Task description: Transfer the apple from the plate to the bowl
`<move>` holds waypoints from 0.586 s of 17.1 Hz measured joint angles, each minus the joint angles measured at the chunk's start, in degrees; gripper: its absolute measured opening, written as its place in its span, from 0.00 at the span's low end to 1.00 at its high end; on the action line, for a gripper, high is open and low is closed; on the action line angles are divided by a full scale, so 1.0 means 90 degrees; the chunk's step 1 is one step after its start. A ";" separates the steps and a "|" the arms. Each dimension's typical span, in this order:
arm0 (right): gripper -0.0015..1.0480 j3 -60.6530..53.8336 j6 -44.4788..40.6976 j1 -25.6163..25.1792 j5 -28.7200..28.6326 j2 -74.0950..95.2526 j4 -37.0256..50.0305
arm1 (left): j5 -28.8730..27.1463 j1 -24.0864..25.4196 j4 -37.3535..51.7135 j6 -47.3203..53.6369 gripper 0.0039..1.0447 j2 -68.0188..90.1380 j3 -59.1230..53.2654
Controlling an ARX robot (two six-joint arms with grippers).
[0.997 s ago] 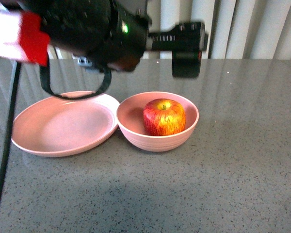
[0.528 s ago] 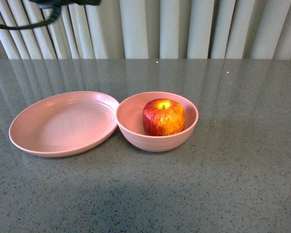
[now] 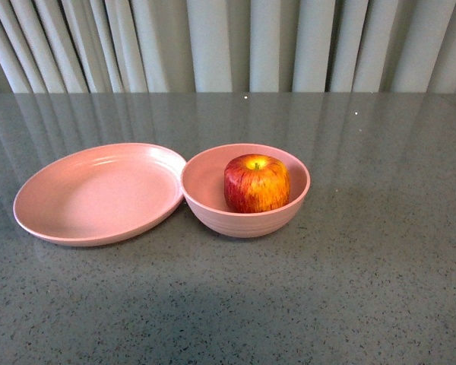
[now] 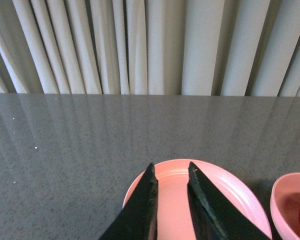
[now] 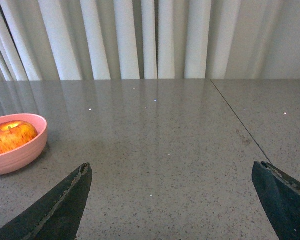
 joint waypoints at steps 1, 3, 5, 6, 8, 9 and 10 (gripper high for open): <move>0.94 0.0000 0.0000 0.0000 0.0000 0.0000 0.0002 | 0.0073 0.0112 0.0121 -0.0002 0.09 -0.0287 -0.0279; 0.94 0.0000 0.0000 0.0000 0.0000 0.0000 0.0002 | 0.0410 0.0418 0.0182 0.0000 0.01 -0.1236 -0.1326; 0.94 0.0000 0.0000 0.0000 0.0000 0.0000 0.0002 | 0.0753 0.0712 0.0109 0.0002 0.01 -0.1564 -0.1511; 0.94 0.0000 0.0000 0.0000 0.0002 0.0000 0.0002 | 0.0831 0.0996 0.0012 -0.0002 0.01 -0.1829 -0.1693; 0.94 0.0000 0.0000 0.0000 0.0000 0.0000 0.0005 | 0.0935 0.0947 -0.0185 0.0000 0.01 -0.2215 -0.1928; 0.94 0.0000 0.0000 0.0000 0.0000 0.0000 0.0002 | 0.0933 0.0945 -0.0253 0.0002 0.01 -0.2341 -0.1984; 0.94 0.0000 0.0000 0.0000 0.0000 0.0000 0.0002 | 0.0930 0.0950 -0.0396 0.0000 0.01 -0.2586 -0.2079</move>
